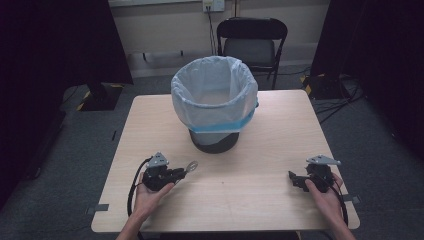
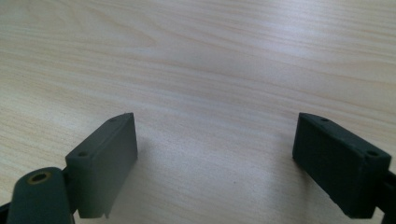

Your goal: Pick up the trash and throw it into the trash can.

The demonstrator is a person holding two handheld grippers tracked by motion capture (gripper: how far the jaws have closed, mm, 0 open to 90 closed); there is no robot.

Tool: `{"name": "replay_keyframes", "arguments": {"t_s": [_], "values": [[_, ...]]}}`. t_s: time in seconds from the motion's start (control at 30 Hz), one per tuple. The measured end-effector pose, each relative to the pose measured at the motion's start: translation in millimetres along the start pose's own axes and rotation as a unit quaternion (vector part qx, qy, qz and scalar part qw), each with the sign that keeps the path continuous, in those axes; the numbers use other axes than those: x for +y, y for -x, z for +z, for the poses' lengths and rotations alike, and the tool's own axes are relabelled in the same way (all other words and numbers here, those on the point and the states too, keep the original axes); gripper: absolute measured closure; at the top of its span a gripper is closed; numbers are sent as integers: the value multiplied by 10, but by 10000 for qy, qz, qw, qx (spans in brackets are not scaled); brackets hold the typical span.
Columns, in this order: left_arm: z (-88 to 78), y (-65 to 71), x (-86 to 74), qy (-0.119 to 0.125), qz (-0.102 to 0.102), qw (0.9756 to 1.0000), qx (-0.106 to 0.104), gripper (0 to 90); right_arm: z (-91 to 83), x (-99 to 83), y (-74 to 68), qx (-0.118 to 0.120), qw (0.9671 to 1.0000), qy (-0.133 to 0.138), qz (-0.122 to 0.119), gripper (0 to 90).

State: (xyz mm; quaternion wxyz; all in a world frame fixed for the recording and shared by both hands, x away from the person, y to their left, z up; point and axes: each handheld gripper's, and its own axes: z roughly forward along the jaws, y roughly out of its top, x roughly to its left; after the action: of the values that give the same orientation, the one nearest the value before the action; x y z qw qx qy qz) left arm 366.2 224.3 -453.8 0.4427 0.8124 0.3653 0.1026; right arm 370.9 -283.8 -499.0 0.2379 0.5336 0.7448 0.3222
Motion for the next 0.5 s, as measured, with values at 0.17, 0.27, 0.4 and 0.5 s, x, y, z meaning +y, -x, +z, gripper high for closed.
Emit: {"name": "replay_keyframes", "arguments": {"t_s": [0.17,0.27,0.4,0.5], "values": [[-147,13,128,286,53,9996,-38,800,0,0,0,0,10000,1,0,130],[-216,15,195,442,31,9990,-87,800,0,0,0,0,10000,0,0,130],[-315,17,322,663,63,9977,-112,800,0,0,0,0,10000,1,0,130],[-392,12,419,798,157,9967,-77,800,0,0,0,0,10000,2,1,130]]}}
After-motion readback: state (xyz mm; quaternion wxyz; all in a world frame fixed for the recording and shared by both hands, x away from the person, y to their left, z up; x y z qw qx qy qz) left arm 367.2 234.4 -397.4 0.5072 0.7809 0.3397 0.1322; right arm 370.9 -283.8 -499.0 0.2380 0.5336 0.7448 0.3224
